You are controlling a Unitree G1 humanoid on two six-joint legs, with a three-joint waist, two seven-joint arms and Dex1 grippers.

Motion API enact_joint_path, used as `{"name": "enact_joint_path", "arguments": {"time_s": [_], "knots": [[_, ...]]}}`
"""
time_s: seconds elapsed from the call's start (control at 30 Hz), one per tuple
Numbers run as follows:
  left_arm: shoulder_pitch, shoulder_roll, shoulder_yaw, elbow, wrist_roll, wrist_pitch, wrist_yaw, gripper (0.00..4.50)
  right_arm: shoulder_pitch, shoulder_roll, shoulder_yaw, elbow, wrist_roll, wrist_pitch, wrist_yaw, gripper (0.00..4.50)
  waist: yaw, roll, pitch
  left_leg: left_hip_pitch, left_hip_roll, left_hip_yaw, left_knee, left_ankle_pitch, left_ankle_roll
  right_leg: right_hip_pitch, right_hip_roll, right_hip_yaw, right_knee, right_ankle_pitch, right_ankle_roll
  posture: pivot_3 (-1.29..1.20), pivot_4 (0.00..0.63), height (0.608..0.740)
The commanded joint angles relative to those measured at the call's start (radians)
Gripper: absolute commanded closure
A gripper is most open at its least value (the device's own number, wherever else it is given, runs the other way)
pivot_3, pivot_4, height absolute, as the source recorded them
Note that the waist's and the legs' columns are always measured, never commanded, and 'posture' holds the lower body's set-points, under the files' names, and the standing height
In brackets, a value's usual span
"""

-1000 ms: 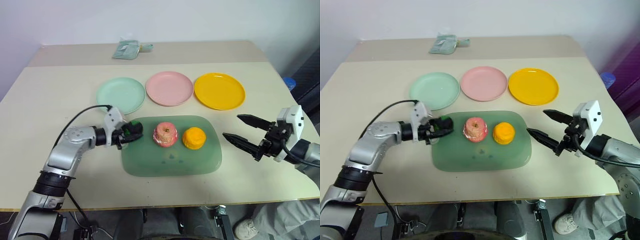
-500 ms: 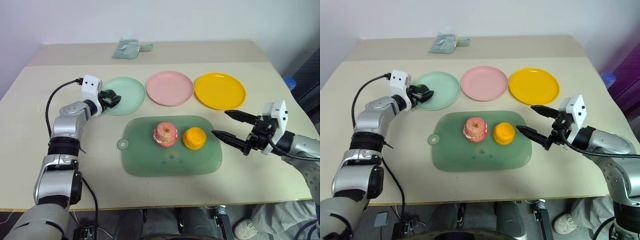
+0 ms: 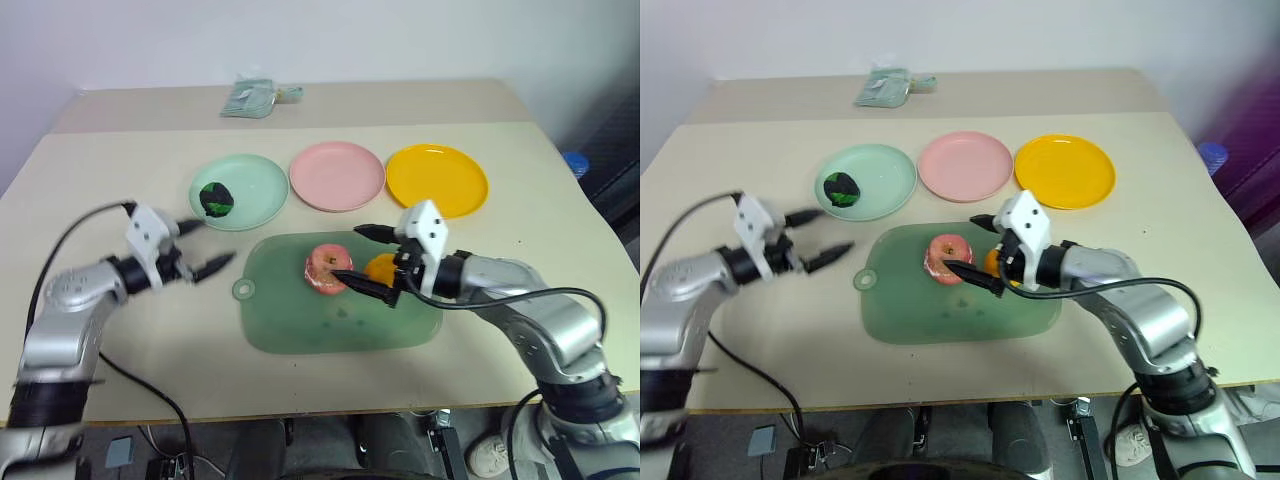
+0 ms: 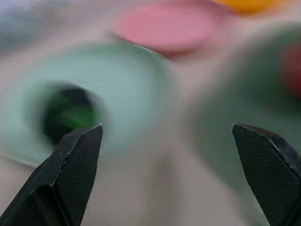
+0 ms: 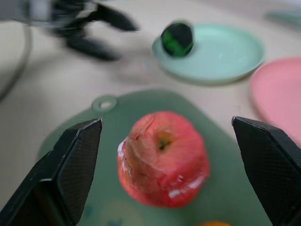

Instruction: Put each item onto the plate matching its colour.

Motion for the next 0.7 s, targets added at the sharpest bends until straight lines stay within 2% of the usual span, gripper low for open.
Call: {"name": "enact_joint_path", "arguments": {"time_s": [0.03,0.13,0.2,0.3,0.33,0.5,0.6,0.7], "knots": [[0.069,0.008,0.009,-0.174,-0.050,0.022,-0.009,0.03,-0.045,0.026,0.048,0.052,-0.058,0.007,-0.005,0.00,0.007,0.000,0.000,0.000,0.000,0.000,0.000,0.000,0.000,0.001,0.000,0.000,0.000,0.000,0.000,0.00,0.150,0.740],[0.141,-0.022,0.005,-0.246,-0.067,0.048,0.026,0.03,-0.082,0.053,0.095,0.121,-0.104,0.017,-0.006,0.00,0.001,0.000,0.000,0.001,-0.001,0.000,0.001,0.000,0.000,0.001,-0.001,-0.001,0.000,0.000,0.000,0.00,0.150,0.740],[0.179,-0.031,-0.003,-0.268,-0.049,0.042,0.043,0.00,-0.106,0.082,0.089,0.146,-0.105,0.037,-0.017,0.54,-0.005,0.000,0.000,0.001,0.000,0.000,0.000,0.000,0.000,0.001,0.001,0.000,0.000,0.000,0.000,0.00,0.150,0.740],[0.225,-0.050,-0.004,-0.297,-0.040,0.017,0.061,0.00,-0.139,0.112,0.049,0.127,-0.078,0.069,-0.020,1.80,-0.008,0.000,0.000,0.001,0.001,0.000,0.000,0.000,0.000,0.000,0.003,0.000,0.001,0.000,0.000,0.00,0.150,0.740],[0.236,-0.057,-0.001,-0.305,-0.042,0.011,0.067,0.00,-0.151,0.120,0.033,0.121,-0.072,0.078,-0.024,2.06,-0.007,0.000,0.000,0.001,0.001,0.000,0.000,0.000,0.000,0.000,0.003,0.000,0.001,0.000,0.000,0.00,0.150,0.740],[0.258,-0.073,-0.002,-0.297,-0.044,-0.007,0.069,0.00,-0.301,0.221,-0.069,0.224,-0.055,0.126,-0.112,2.11,-0.008,0.001,0.000,0.001,0.000,0.000,0.000,0.000,0.000,0.000,0.003,0.000,0.002,0.000,0.000,0.00,0.150,0.740],[0.244,-0.088,-0.020,-0.272,-0.033,-0.030,0.071,0.00,-0.448,0.297,-0.100,0.479,-0.137,0.075,-0.218,2.11,-0.010,0.001,0.000,0.001,0.000,0.000,0.000,0.000,0.000,-0.001,0.003,0.000,0.002,0.000,0.000,0.00,0.150,0.740],[0.223,-0.110,-0.042,-0.249,-0.020,-0.049,0.078,0.00,-0.567,0.339,-0.073,0.760,-0.240,-0.067,-0.238,2.11,-0.007,0.001,0.000,0.001,-0.001,0.001,0.000,0.000,0.000,-0.001,0.003,0.000,0.002,0.000,-0.001,0.00,0.150,0.740]]}}
